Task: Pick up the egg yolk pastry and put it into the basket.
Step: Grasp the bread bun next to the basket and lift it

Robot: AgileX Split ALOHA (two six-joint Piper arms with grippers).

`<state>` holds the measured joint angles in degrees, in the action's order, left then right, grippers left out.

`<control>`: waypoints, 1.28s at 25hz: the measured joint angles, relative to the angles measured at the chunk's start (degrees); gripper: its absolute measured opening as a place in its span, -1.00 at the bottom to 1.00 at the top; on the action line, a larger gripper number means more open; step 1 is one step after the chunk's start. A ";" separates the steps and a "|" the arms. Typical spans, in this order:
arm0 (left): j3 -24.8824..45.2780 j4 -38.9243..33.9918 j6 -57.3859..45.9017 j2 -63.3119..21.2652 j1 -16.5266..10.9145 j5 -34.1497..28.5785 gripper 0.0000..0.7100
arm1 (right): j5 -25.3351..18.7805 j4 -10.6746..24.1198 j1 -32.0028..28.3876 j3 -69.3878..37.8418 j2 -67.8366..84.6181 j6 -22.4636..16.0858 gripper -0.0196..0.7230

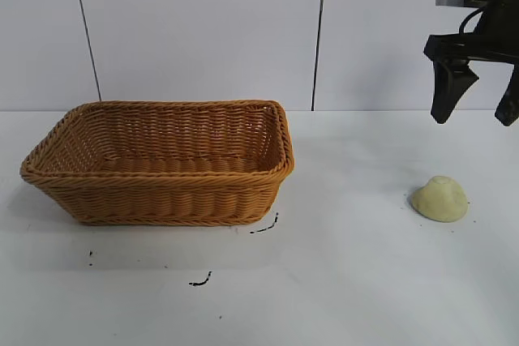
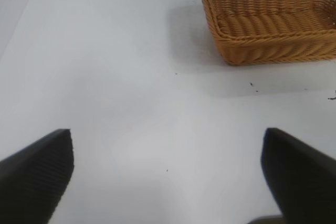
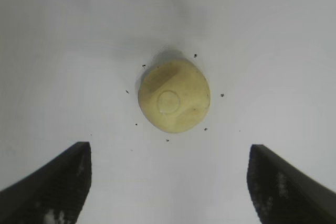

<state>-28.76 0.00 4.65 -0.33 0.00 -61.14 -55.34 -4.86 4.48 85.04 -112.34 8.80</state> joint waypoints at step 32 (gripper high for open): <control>0.00 0.00 0.00 0.00 0.00 0.00 0.96 | 5.52 4.41 -0.10 0.02 -14.17 -3.86 -0.05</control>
<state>-28.76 0.00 4.65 -0.33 0.00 -61.14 -49.81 -0.45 4.39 85.05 -126.51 4.94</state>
